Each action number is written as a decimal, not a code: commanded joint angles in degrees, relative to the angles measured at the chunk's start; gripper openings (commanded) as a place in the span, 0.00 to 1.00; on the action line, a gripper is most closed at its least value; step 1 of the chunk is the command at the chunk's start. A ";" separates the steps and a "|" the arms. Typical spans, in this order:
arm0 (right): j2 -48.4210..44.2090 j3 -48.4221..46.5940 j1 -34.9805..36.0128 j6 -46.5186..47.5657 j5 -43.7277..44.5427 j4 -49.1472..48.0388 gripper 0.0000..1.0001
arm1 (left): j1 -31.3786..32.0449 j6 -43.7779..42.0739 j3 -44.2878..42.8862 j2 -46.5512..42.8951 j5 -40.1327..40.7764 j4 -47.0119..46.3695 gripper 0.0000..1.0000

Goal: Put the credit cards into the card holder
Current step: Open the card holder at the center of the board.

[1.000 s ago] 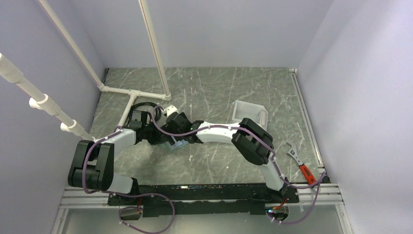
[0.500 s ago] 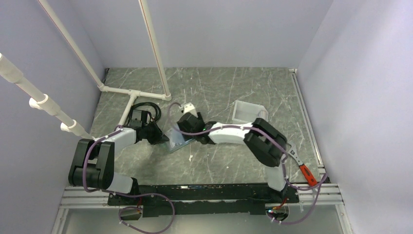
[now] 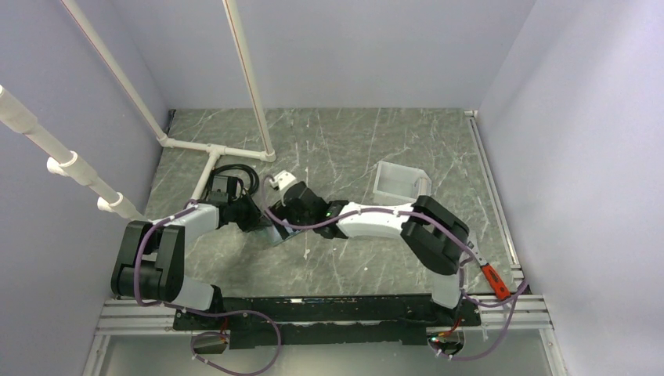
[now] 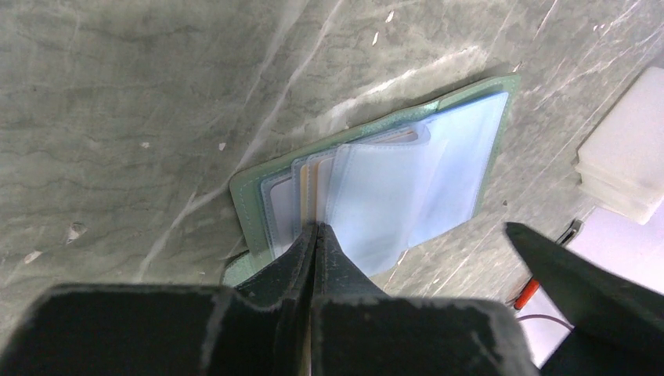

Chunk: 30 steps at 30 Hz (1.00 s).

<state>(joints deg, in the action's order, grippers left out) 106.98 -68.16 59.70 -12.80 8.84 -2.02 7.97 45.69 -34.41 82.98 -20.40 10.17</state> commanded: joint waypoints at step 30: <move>4.72 -1.92 -2.51 -9.69 19.14 4.62 0.53 | 0.29 -5.42 2.39 0.52 4.84 4.17 0.10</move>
<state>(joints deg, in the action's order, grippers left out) 114.26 -70.74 58.11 -20.10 27.09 1.91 7.97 44.93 -34.09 82.35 -20.29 9.91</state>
